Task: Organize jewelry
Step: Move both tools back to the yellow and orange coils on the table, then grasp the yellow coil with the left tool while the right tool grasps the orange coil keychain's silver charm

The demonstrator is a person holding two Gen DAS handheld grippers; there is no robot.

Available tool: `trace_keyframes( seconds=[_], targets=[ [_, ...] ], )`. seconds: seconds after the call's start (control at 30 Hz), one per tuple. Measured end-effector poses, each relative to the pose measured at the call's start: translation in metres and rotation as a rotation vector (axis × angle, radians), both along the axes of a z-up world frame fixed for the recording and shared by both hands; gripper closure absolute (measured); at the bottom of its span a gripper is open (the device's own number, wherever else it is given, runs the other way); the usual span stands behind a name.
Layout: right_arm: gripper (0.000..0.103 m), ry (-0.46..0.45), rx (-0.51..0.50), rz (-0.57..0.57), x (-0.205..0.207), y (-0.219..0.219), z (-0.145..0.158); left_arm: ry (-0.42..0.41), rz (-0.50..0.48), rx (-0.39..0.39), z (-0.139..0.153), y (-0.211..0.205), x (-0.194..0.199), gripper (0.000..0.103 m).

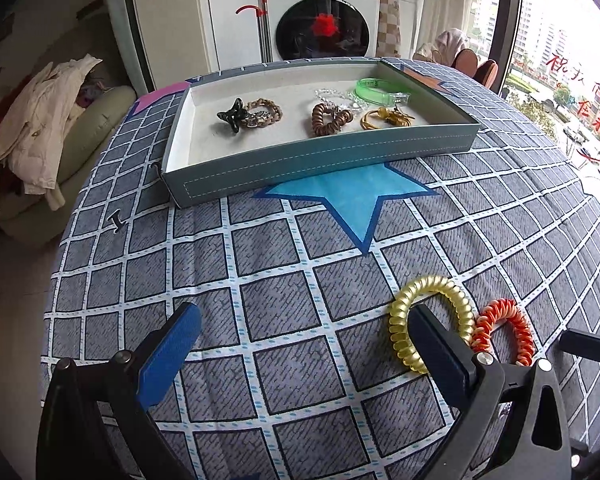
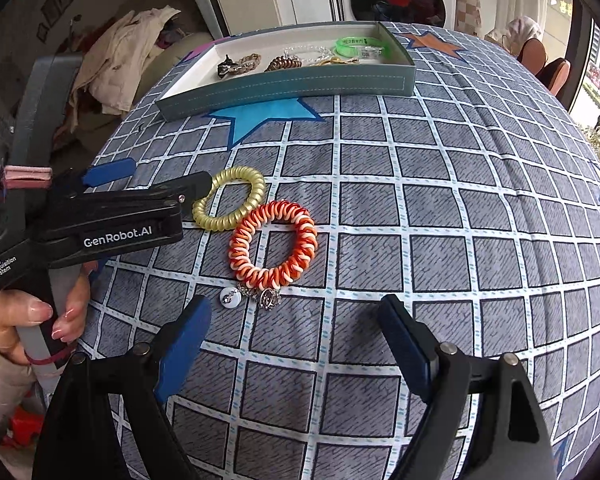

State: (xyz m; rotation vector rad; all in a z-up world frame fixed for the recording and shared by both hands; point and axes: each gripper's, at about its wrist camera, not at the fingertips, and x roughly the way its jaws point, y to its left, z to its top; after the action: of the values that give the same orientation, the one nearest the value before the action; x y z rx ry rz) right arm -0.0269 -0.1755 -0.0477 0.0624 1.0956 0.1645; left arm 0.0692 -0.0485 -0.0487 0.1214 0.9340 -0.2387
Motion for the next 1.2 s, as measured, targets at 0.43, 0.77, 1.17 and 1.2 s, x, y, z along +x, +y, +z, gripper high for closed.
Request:
trace_keyframes(
  seconds=[0.43,0.77,1.17,1.2],
  targets=[
    [0.054,-0.055,-0.092,0.047,0.001,0.029,-0.001,0.004,-0.060,0.022,-0.004,-0.017,0.004,0.000],
    [0.090,-0.055,-0.065,0.058,-0.001,0.022,0.000,0.016,-0.121,-0.010,0.000,-0.025,-0.001,0.019],
    [0.090,-0.036,0.068,0.025,0.000,0.001,0.003,0.017,-0.195,-0.025,0.004,-0.036,-0.006,0.072],
    [0.090,-0.038,0.064,0.029,0.000,0.002,0.004,0.019,-0.193,-0.030,0.004,-0.035,-0.005,0.072]
  ],
)
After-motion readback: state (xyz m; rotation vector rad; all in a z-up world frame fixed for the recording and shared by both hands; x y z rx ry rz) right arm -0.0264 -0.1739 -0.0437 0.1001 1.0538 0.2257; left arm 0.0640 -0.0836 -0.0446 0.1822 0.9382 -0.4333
